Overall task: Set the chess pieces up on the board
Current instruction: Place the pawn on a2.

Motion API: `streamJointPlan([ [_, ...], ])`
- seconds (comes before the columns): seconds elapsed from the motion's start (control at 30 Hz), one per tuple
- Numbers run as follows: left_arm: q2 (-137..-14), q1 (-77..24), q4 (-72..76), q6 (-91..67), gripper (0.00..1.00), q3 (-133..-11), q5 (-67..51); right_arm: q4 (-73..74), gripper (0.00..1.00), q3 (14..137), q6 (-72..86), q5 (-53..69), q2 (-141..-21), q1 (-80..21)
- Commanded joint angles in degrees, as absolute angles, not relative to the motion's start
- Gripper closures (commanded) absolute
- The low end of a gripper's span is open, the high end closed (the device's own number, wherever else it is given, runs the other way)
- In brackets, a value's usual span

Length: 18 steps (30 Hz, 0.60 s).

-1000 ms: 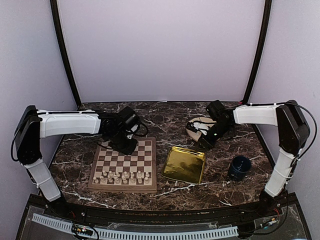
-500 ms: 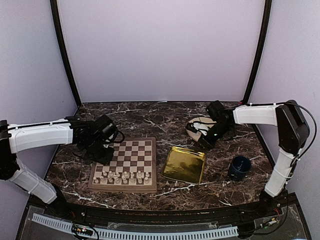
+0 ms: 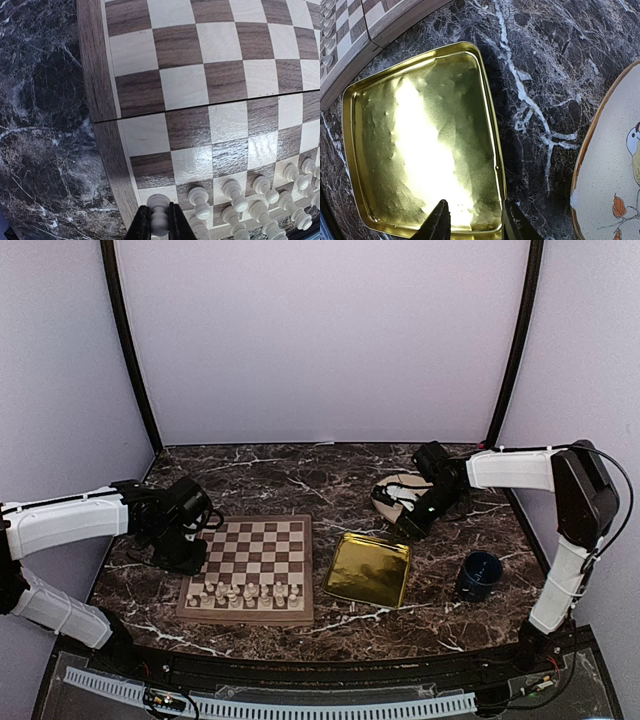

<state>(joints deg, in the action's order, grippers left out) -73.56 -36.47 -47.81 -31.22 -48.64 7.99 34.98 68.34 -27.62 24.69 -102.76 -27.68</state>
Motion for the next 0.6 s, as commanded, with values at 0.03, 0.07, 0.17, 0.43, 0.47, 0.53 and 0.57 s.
streamJointPlan([
  [0.03,-73.22,-35.96,-50.41,-33.18,0.91,-46.88,6.48,35.54,0.64,69.34,-28.30,25.92,-103.37,-27.60],
  [0.07,-73.26,-35.95,-50.44,-33.11,0.91,-46.71,6.69,35.58,0.64,69.37,-28.28,25.95,-103.48,-27.63],
  [0.17,-74.08,-35.93,-50.85,-32.95,0.91,-46.63,6.40,35.75,0.64,69.52,-28.37,26.06,-103.71,-27.64],
  [0.43,-75.66,-35.87,-50.22,-32.51,0.92,-45.64,4.21,35.82,0.64,69.52,-28.46,25.92,-103.87,-27.73],
  [0.47,-75.67,-35.86,-50.46,-32.69,0.92,-45.62,4.29,35.85,0.64,69.44,-28.42,25.92,-103.86,-27.77],
  [0.53,-75.52,-35.94,-50.60,-32.99,0.92,-45.62,4.38,35.84,0.64,69.44,-28.46,25.86,-103.89,-27.77],
  [0.57,-75.42,-35.95,-50.60,-32.97,0.92,-45.46,4.32,35.86,0.64,69.44,-28.44,25.85,-103.89,-27.75],
])
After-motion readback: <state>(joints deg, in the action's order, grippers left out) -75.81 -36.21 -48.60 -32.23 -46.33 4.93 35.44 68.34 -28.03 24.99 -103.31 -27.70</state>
